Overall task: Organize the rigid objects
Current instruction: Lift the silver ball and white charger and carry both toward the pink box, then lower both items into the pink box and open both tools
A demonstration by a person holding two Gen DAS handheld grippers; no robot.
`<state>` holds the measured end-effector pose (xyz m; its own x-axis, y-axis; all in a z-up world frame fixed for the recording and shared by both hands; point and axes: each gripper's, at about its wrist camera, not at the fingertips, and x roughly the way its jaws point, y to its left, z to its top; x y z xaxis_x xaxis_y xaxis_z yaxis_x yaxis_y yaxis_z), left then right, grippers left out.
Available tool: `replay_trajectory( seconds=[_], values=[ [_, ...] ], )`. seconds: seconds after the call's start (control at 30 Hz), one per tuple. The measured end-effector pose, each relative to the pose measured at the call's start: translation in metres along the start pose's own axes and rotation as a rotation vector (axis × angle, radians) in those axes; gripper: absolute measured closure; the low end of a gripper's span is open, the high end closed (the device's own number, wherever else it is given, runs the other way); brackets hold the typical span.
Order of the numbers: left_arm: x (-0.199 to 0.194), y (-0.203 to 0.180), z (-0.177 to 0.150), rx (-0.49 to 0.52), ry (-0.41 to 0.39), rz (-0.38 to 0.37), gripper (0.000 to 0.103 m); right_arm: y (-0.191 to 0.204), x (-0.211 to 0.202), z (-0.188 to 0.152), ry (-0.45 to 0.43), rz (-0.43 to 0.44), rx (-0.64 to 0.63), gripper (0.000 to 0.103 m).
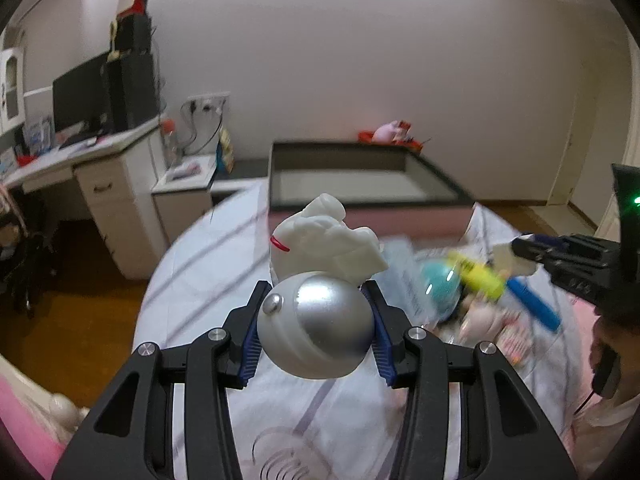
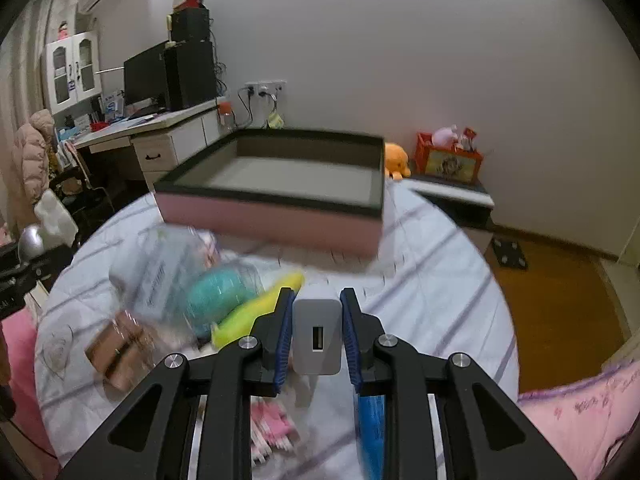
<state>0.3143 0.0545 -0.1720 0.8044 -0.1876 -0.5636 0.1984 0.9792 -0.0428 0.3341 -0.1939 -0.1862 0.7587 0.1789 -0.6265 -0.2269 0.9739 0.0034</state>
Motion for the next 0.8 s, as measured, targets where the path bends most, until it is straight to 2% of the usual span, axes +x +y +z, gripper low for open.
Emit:
replay_trajectory(
  seconds=[0.17, 0.27, 0.33, 0.47, 0.6, 0.7, 0.8],
  values=[
    [0.008, -0.014, 0.042, 0.054, -0.043, -0.029, 0.056, 0.009, 0.0, 0.035, -0.044, 0.052, -0.024, 0.079],
    [0.023, -0.025, 0.067, 0.092, -0.055, -0.046, 0.056, 0.011, 0.012, 0.057, -0.05, 0.097, -0.029, 0.079],
    [0.038, -0.028, 0.083, 0.095, -0.047, -0.067, 0.056, 0.014, 0.024, 0.071, -0.05, 0.096, -0.041, 0.079],
    [0.08, -0.031, 0.107, 0.107, 0.004, -0.095, 0.056, 0.013, 0.05, 0.097, -0.037, 0.107, -0.039, 0.079],
    [0.124, -0.025, 0.12, 0.084, 0.074, -0.113, 0.056, 0.011, 0.089, 0.116, 0.014, 0.102, -0.039, 0.079],
    [0.157, -0.021, 0.123, 0.086, 0.126, -0.08, 0.056, 0.013, 0.12, 0.125, 0.059, 0.101, -0.042, 0.079],
    [0.189, -0.014, 0.121, 0.062, 0.197, -0.078, 0.056, 0.014, 0.145, 0.125, 0.099, 0.105, -0.045, 0.079]
  ],
)
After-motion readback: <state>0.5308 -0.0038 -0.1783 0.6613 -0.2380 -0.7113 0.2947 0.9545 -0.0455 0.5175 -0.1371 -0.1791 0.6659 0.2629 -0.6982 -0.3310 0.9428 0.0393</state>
